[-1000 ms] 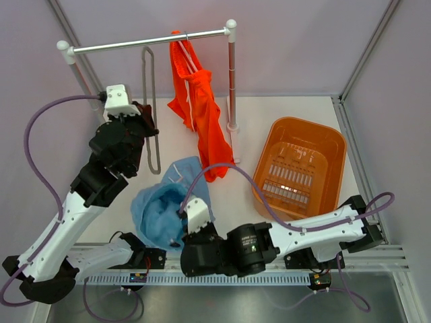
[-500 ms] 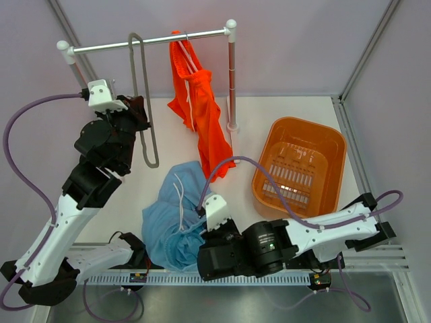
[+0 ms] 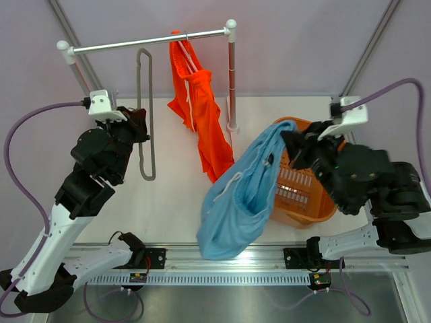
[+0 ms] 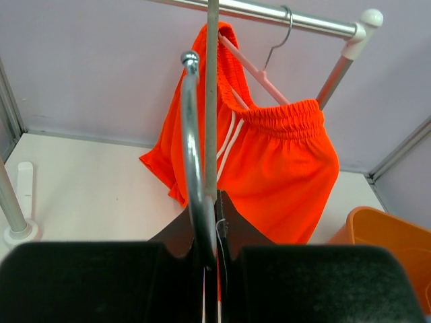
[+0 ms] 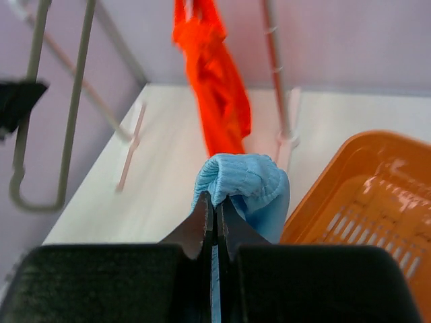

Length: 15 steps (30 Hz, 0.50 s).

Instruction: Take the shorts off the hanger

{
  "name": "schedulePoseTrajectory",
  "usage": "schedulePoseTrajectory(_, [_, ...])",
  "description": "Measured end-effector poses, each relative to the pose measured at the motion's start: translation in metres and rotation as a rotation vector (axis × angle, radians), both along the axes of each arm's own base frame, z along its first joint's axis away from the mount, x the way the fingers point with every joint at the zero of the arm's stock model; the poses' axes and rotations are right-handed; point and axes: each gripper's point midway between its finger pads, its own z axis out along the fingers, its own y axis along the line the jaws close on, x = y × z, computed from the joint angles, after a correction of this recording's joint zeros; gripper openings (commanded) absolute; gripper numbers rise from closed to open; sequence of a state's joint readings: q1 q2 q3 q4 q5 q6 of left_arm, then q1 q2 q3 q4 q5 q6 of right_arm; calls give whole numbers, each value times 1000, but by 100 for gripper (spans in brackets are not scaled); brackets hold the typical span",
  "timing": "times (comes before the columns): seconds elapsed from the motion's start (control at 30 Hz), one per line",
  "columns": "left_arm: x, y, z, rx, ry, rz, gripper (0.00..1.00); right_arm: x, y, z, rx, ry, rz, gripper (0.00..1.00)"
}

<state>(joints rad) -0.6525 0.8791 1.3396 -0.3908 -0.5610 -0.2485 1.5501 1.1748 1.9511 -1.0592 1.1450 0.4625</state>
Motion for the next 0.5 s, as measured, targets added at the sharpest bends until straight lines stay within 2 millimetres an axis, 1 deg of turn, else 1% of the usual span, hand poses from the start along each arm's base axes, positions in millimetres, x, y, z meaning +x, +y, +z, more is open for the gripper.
schedulePoseTrajectory(0.07, [-2,-2,-4,10,15,-15,0,16,-25,22,7,-63,-78,0])
schedulePoseTrajectory(0.13, [-3,-4,-9,20,30,-32,0,27,-46,43,8,-121,-150,0])
schedulePoseTrajectory(0.17, [-3,-6,-10,22,34,-41,0,33,-54,53,-5,-150,-185,0])
schedulePoseTrajectory(0.27, [-5,-9,-15,34,52,-64,0,45,-67,75,-46,-209,-266,0])
schedulePoseTrajectory(0.37, [-6,-13,-22,42,68,-85,0,60,-78,89,-95,-241,-358,0])
schedulePoseTrajectory(0.5, [-6,-17,-31,56,91,-108,0,82,-94,98,-163,-258,-480,0])
